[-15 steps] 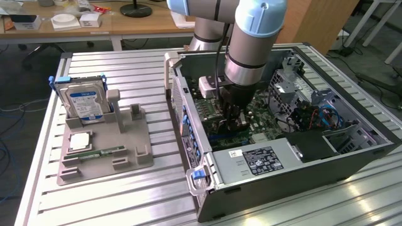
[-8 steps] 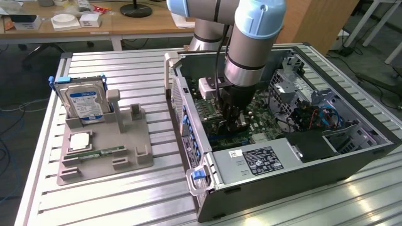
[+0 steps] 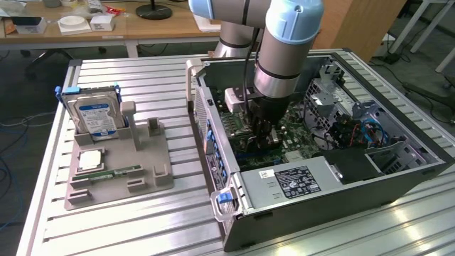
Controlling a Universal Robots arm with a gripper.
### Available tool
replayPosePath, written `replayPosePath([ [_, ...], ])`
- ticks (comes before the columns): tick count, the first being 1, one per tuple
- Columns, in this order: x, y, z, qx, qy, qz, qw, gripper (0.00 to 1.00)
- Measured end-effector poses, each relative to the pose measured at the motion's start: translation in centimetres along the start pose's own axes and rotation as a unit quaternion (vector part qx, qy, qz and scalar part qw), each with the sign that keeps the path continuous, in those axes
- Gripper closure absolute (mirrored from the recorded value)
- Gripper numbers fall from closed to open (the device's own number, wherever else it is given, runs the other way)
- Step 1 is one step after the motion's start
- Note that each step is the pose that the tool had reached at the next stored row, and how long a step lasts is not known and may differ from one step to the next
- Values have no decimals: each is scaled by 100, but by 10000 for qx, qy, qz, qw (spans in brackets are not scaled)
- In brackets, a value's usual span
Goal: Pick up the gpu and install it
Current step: 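Insert the gpu into the slot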
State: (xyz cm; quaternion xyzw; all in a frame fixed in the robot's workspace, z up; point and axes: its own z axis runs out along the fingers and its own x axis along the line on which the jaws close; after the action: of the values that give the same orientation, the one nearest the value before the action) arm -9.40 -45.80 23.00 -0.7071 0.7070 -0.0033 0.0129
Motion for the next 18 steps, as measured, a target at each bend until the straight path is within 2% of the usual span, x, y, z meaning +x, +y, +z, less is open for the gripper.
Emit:
replayPosePath([
  [18, 0, 6, 41, 0, 0, 0, 10000, 73],
])
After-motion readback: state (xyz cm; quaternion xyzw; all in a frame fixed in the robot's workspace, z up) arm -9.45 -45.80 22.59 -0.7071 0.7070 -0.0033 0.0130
